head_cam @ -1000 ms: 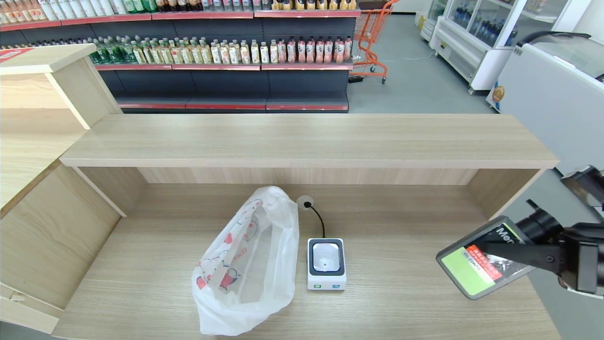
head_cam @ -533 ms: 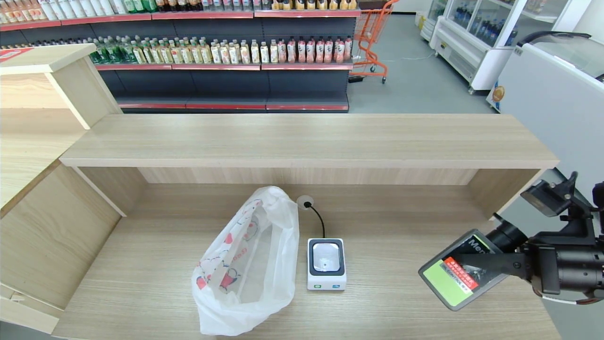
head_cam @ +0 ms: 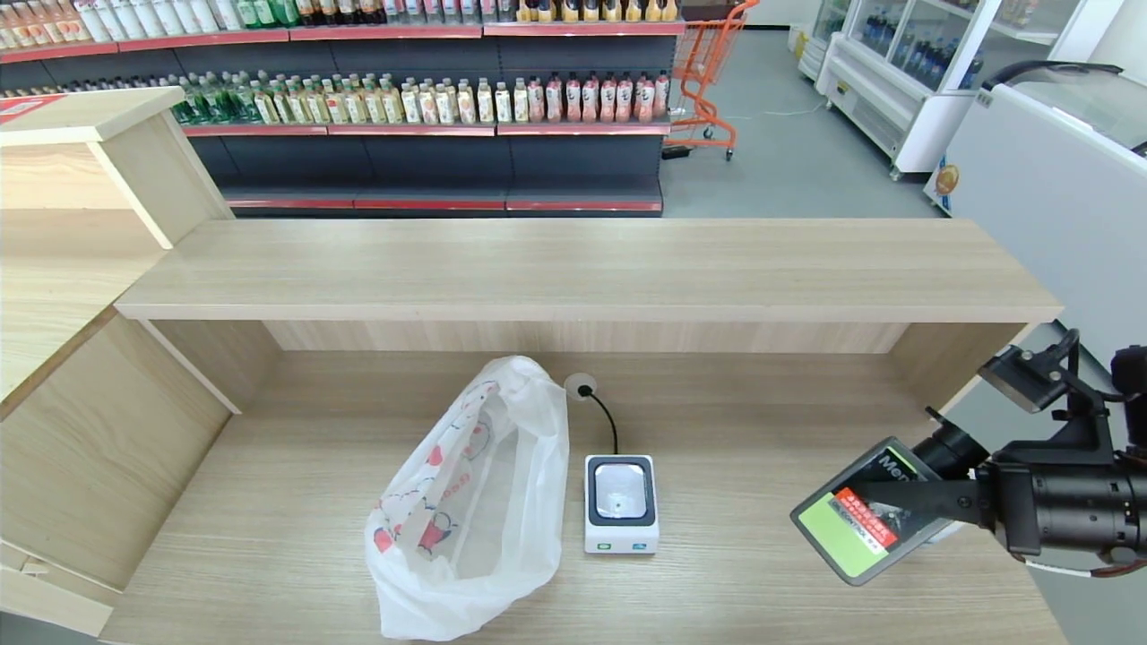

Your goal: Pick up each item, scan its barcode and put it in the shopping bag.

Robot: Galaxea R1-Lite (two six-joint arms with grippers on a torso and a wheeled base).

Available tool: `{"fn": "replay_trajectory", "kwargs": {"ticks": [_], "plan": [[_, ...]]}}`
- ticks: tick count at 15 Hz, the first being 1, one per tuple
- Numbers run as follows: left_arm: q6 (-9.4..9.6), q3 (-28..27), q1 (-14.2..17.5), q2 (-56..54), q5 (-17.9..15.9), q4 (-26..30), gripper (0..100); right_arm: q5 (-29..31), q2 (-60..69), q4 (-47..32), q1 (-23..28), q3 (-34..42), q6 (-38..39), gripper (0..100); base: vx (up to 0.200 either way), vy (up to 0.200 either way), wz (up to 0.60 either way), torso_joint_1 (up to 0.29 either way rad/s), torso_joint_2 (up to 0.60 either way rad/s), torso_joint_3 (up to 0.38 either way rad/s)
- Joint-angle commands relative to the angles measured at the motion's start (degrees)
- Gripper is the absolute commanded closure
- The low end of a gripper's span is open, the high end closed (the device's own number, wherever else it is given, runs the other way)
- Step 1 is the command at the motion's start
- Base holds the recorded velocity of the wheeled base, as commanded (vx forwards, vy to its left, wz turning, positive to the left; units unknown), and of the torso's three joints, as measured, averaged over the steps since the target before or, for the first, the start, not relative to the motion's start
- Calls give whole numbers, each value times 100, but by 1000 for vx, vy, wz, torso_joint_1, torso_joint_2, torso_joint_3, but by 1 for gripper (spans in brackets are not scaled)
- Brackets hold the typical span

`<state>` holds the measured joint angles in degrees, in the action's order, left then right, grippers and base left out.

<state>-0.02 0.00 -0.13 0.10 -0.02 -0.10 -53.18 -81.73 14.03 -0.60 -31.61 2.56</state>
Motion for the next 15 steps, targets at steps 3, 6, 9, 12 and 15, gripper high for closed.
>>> {"fn": "replay_trajectory", "kwargs": {"ticks": [3, 6, 9, 12, 15], "plan": [[-15, 0, -4, -1, 2, 1, 0, 9, -186, 3, -125, -223, 8, 100, 0, 200, 0, 10, 2, 6], [-33, 0, -4, -1, 2, 1, 0, 888, -775, 12, -512, -671, -36, 100, 0, 200, 0, -1, 2, -1], [11, 0, -4, -1, 2, 1, 0, 1828, -1478, 311, -942, -891, -71, 100, 0, 0, 0, 0, 0, 0], [11, 0, -4, -1, 2, 1, 0, 2180, -2207, 1058, -1144, -891, -71, 100, 0, 0, 0, 0, 0, 0], [11, 0, -4, -1, 2, 1, 0, 2224, -2708, 1365, -1215, -900, -71, 100, 0, 0, 0, 0, 0, 0]]}}
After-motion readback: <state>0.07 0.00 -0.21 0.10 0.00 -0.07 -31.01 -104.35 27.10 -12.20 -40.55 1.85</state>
